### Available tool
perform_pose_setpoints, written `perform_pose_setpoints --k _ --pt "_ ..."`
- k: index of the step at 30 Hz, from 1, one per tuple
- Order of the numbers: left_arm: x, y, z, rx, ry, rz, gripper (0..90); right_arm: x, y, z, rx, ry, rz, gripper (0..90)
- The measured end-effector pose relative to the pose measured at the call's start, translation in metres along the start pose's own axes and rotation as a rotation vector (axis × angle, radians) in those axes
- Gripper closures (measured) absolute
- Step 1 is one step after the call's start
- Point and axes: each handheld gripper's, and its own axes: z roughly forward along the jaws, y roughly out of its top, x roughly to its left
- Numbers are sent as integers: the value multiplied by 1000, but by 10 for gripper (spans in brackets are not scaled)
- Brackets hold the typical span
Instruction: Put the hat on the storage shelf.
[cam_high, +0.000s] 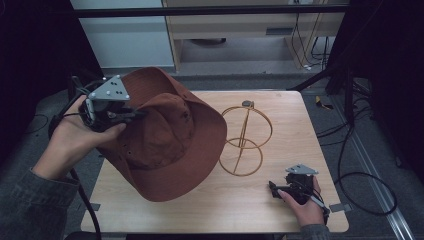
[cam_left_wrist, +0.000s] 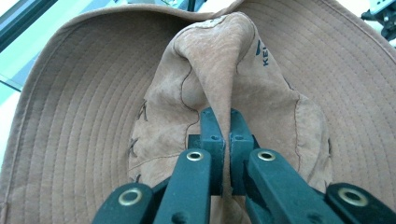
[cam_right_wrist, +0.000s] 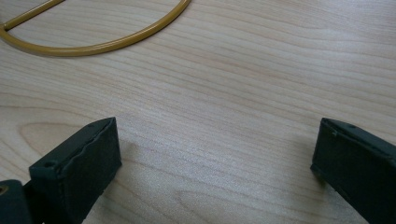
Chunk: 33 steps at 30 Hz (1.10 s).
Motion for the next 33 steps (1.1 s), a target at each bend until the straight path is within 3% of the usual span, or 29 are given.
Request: perform_pose_setpoints --k 9,17,22,27,33 --pt "-8 18 -2 -13 -5 37 884 0 0 0 0 -1 0 13" --pt "-3 31 -3 -59 -11 30 885 0 0 0 1 -2 -1 12" --pt "-8 46 3 -56 -18 61 885 0 0 0 1 -3 -1 12" --pt "-13 72 10 -42 -23 104 885 0 0 0 1 -1 -1 11" --pt "-15 85 24 -47 -36 105 885 0 0 0 2 -2 -1 11"
